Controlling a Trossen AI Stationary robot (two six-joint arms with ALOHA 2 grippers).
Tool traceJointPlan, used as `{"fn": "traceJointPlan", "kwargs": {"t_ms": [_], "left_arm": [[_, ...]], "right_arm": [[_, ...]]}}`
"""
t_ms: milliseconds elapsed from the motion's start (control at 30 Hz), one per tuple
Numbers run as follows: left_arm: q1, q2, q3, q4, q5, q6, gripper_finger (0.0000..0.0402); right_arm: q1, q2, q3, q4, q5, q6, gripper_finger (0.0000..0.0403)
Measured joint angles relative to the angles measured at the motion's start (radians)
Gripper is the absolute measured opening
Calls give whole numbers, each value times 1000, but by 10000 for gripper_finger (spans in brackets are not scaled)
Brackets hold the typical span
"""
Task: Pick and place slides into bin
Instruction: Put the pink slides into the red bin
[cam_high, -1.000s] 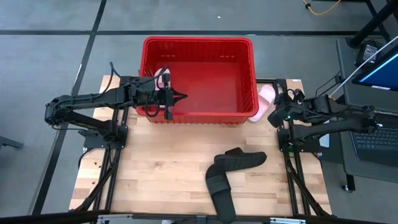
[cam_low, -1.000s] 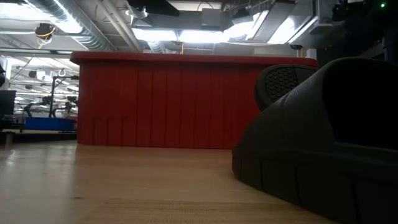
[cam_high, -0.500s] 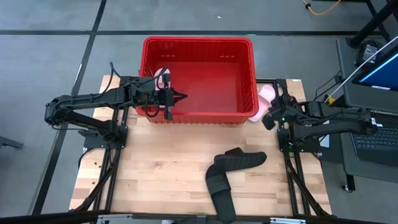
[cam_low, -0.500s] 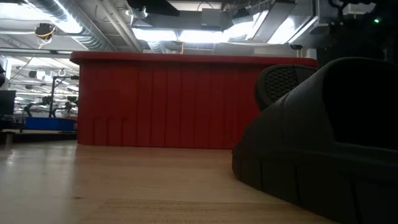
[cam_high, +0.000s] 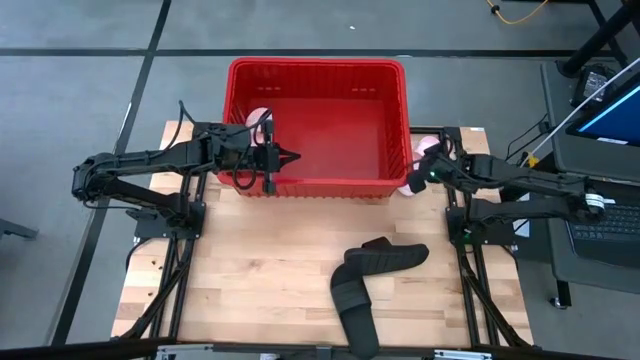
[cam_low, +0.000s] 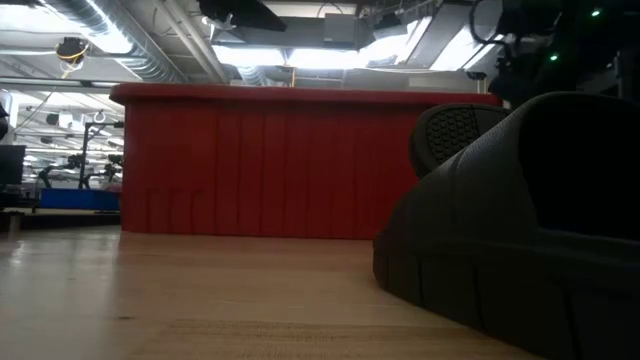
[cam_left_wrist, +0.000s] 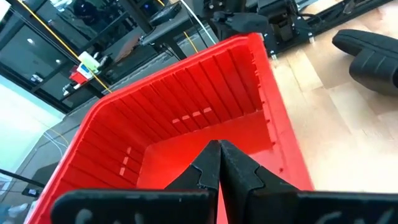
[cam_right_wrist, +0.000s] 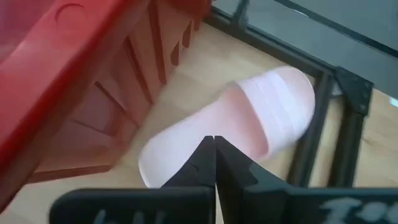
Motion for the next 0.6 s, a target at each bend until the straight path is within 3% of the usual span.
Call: {"fn": "traceJointPlan", "kwargs": {"t_ms": [233, 400, 600], "left_arm": [[1, 0, 0, -16, 0, 4, 3], [1, 0, 0, -24, 0, 3, 2], [1, 0, 0, -25, 0, 3, 2]], "right_arm": [[-51, -21, -5, 5, -57, -106, 4], [-51, -41, -10, -62, -69, -90, 4], [-51, -43, -135, 31, -120, -84, 4]]}}
